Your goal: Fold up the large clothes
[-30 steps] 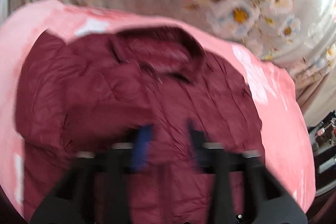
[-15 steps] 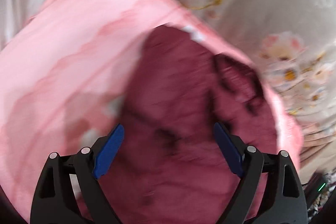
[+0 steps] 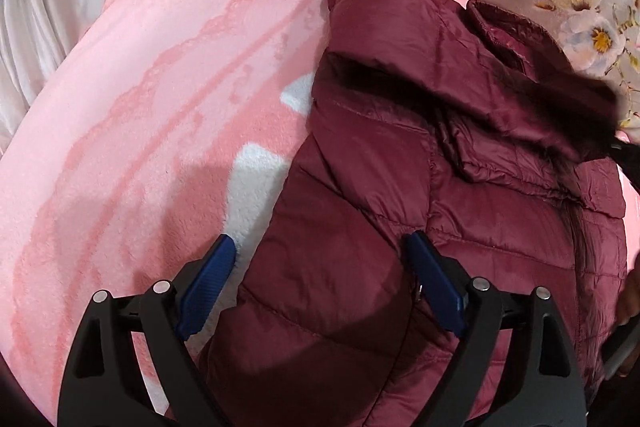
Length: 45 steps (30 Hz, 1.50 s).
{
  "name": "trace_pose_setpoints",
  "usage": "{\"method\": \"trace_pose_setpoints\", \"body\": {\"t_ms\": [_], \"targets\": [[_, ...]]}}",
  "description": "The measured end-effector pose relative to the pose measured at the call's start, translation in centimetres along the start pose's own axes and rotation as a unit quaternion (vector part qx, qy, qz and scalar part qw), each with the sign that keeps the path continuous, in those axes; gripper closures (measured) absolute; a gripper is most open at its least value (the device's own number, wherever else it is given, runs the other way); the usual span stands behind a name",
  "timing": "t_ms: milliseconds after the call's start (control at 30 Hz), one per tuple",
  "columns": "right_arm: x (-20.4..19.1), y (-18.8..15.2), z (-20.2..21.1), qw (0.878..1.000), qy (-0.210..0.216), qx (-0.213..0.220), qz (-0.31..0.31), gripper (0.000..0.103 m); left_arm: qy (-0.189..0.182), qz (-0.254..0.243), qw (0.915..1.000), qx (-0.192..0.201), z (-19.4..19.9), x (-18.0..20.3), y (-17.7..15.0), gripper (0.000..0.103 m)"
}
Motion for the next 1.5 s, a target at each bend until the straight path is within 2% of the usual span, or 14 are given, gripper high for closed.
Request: {"method": "trace_pose_setpoints", "body": {"t_ms": [167,267,400,500,567,633,733,767,800,867,933,1067,1200,1500], "targets": [[9.8,-2.5,0.6,0.994,-0.050,-0.043,-0.091,0.076,-0.033,0.028,0.9990,-0.015,0.1,-0.6,0.5,0.017],[11.6,-2.9,0.8,0.990,-0.012,-0.053,-0.133,0.073,-0.092,0.066,0.9933,-0.022,0.9,-0.1,2.1,0.017],[11.8,-1.9,0.6,0.989,0.013,-0.042,-0.143,0.050,-0.162,0.120,0.9792,-0.019,0.5,0.8,6.2,0.017],[11.7,-1.2,-0.1,0.988,0.016,-0.039,-0.146,0.050,-0.173,0.150,0.9733,-0.018,-1.5,1.1,8.9,0.017],[11.8,-0.6,-0.7,0.990,0.010,-0.039,-0.136,0.058,-0.182,0.178,0.9668,-0.029,-3.5,0.8,10.0,0.018],[11.8,-0.1,-1.2,0.990,0.015,-0.044,-0.133,0.089,-0.181,0.218,0.9577,-0.049,-6.1,0.0,10.6,0.020],[11.7,1.6,0.1,0.989,0.044,-0.015,-0.139,0.099,-0.185,0.256,0.9467,-0.063,-7.7,-0.9,10.9,0.025],[11.6,2.6,1.3,0.990,0.053,0.008,-0.134,0.100,-0.176,0.260,0.9475,-0.058,-7.6,-1.2,11.2,0.038],[11.5,3.1,2.2,0.989,0.060,0.023,-0.130,0.100,-0.169,0.255,0.9507,-0.053,-7.3,-1.3,11.4,0.064],[11.2,4.1,4.8,0.990,0.075,0.059,-0.108,0.101,-0.147,0.229,0.9613,-0.041,-6.7,-1.3,11.7,0.097],[11.3,3.5,5.1,0.995,0.041,0.056,-0.070,0.101,-0.133,0.201,0.9701,-0.030,-6.3,-1.0,11.6,0.099],[13.9,-1.2,0.7,0.997,-0.028,-0.035,-0.060,0.101,-0.085,0.148,0.9852,-0.017,-6.5,-0.3,10.4,0.101],[14.7,-3.7,-1.0,0.996,-0.042,-0.054,-0.065,0.102,-0.081,0.156,0.9843,-0.022,-7.3,-1.2,9.1,0.102],[14.4,-3.6,-1.0,0.996,-0.057,-0.063,-0.037,0.103,-0.041,0.115,0.9925,-0.004,-7.2,0.2,9.0,0.102]]}}
Point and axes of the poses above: each gripper's, at about its wrist camera, not at the fingertips, and z roughly against the way its jaws point, x to its right, y to its top, the point moved 6 cm from there along -z, roughly the way its jaws point, and after that the axes turned 4 degrees about x, right-handed, at the moved point
